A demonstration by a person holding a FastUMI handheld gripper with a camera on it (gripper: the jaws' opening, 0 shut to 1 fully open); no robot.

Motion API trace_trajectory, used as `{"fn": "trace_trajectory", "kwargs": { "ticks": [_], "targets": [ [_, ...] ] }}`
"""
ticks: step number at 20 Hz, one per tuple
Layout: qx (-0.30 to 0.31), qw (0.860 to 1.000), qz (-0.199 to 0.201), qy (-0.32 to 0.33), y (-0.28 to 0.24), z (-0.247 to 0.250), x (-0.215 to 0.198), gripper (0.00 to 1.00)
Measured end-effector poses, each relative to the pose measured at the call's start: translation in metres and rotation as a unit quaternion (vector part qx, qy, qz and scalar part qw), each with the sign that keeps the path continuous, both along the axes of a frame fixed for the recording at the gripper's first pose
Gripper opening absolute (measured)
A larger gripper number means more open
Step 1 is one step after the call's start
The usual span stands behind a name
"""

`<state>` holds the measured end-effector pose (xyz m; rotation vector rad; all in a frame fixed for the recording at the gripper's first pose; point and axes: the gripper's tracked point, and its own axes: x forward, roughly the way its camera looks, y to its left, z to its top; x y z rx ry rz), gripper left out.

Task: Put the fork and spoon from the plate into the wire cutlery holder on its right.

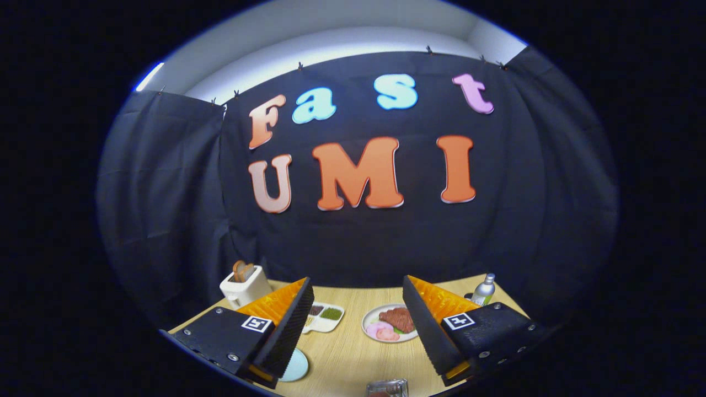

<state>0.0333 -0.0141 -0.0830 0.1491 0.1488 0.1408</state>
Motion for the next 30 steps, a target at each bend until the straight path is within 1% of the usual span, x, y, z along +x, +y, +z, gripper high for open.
{"fn": "trace_trajectory", "kwargs": {
  "ticks": [2, 3, 5, 7, 10, 13, 17, 18, 20, 24, 25, 26, 28, 30],
  "targets": [
    [-0.007, 0.999, -0.022, -0.039, 0.014, 0.026, 0.002, 0.97],
    [-0.011, 0.998, -0.027, -0.054, 0.022, 0.035, 0.001, 0.97],
    [-0.023, 0.997, -0.028, -0.069, 0.045, 0.045, -0.005, 0.97],
    [-0.041, 0.997, -0.022, -0.069, 0.071, 0.045, -0.009, 0.97],
    [-0.055, 0.998, -0.008, -0.029, 0.110, 0.017, -0.018, 0.97],
    [-0.047, 0.999, 0.003, 0.017, 0.147, -0.013, -0.027, 0.97],
    [-0.053, 0.995, 0.026, 0.085, 0.188, -0.062, -0.038, 0.97],
    [-0.055, 0.991, 0.034, 0.116, 0.198, -0.081, -0.041, 0.97],
    [-0.052, 0.980, 0.057, 0.184, 0.220, -0.119, -0.054, 0.97],
    [-0.061, 0.960, 0.087, 0.258, 0.241, -0.169, -0.072, 0.97],
    [-0.065, 0.953, 0.093, 0.281, 0.246, -0.184, -0.077, 0.97],
    [-0.069, 0.943, 0.099, 0.311, 0.248, -0.201, -0.086, 0.97],
    [-0.060, 0.925, 0.115, 0.357, 0.260, -0.228, -0.099, 0.97],
    [-0.069, 0.906, 0.132, 0.396, 0.266, -0.249, -0.116, 0.91]
  ]
}}
